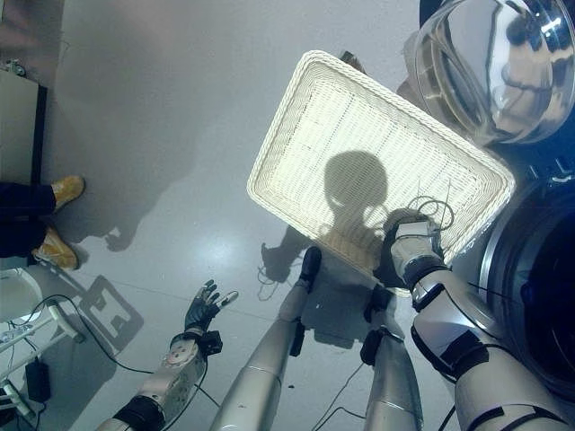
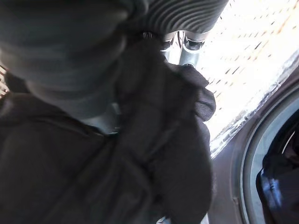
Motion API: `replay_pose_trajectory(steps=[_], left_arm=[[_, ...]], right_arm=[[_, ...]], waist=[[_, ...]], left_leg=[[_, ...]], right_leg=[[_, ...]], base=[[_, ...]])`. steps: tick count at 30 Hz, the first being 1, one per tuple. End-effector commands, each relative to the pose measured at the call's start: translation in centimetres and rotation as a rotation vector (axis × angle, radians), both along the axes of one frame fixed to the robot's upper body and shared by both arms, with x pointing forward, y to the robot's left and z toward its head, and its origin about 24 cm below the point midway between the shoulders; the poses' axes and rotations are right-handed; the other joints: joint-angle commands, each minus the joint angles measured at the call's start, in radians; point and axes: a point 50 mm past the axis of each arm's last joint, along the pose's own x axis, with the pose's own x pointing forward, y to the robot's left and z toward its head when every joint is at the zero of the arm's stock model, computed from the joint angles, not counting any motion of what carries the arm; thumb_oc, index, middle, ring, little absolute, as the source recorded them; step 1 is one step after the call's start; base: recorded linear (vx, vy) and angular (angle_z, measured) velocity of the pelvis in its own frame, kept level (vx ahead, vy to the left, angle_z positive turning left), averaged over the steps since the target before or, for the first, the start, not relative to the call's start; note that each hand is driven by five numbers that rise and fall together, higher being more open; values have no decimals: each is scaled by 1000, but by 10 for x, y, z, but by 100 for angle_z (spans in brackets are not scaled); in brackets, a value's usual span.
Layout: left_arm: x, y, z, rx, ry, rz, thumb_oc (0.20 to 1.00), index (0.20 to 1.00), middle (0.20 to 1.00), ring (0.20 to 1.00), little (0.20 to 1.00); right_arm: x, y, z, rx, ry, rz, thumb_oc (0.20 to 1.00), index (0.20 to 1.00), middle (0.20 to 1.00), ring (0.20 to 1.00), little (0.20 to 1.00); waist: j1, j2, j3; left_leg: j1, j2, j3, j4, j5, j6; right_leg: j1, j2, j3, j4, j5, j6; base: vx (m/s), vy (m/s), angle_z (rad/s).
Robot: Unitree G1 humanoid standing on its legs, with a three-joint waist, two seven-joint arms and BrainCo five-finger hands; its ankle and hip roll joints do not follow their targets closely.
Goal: Put the clothes into the washing machine.
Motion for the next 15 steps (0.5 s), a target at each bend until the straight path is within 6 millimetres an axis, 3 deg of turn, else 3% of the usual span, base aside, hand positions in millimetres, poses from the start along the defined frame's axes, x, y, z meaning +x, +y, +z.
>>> replay_pose_trajectory(steps=[1, 5, 7, 9, 10, 13, 14, 15], left_arm=[[7, 9, 8, 51, -28, 20, 1000, 1000, 1000, 1000, 1000], [7, 13, 10, 63, -22, 29, 1000, 1000, 1000, 1000, 1000], [5, 22, 9, 70, -7, 41, 1000, 1000, 1000, 1000, 1000], [4, 25, 8, 71, -2, 48, 1000, 1000, 1000, 1000, 1000], [-2, 30, 4, 72, 11, 74, 1000, 1000, 1000, 1000, 1000], [-11, 32, -6, 45, 19, 110, 1000, 1000, 1000, 1000, 1000], [-12, 32, -6, 44, 19, 112, 1000, 1000, 1000, 1000, 1000], [-16, 30, -11, 28, 21, 128, 1000, 1000, 1000, 1000, 1000]], right_arm=[[-13, -29, -17, 198, -85, -93, 200, 200, 200, 200, 200], [-5, -10, -15, 686, -263, -121, 200, 200, 200, 200, 200], [2, 5, -4, 1096, -378, -135, 200, 200, 200, 200, 200], [3, 9, 0, 1192, -431, -124, 200, 200, 200, 200, 200], [5, 13, 11, 1436, -595, -120, 200, 200, 200, 200, 200], [1, 14, 24, 1772, -762, -101, 200, 200, 200, 200, 200], [0, 15, 24, 1807, -771, -100, 200, 200, 200, 200, 200], [-4, 20, 23, 1997, -809, -118, 200, 200, 200, 200, 200]], waist=[[-19, 30, 13], [-23, 17, 13], [-30, 7, 13], [-34, 2, 13], [-49, -12, 13], [-80, -20, 13], [-83, -21, 13], [-100, -21, 13]], left_leg=[[-9, -76, 70, 11, -68, 32], [-2, -72, 73, 12, -72, 32], [8, -66, 83, 22, -83, 29], [11, -63, 88, 25, -87, 29], [20, -57, 104, 26, -92, 27], [31, -51, 131, 26, -103, 27], [32, -51, 133, 26, -104, 27], [32, -51, 143, 34, -112, 27]], right_leg=[[12, 61, -3, -134, 85, 55], [18, 66, -3, -140, 89, 55], [25, 67, -1, -135, 85, 55], [26, 68, -1, -133, 85, 55], [30, 71, 0, -139, 92, 58], [28, 78, 15, -146, 99, 59], [28, 79, 17, -147, 100, 59], [22, 83, 31, -145, 98, 58]], base=[[-15, -86, -1], [-6, -35, -1], [-3, -3, -4], [-6, 11, -6], [-13, 34, -13], [-35, 103, -41], [-23, 101, -45], [-15, 77, -41]])
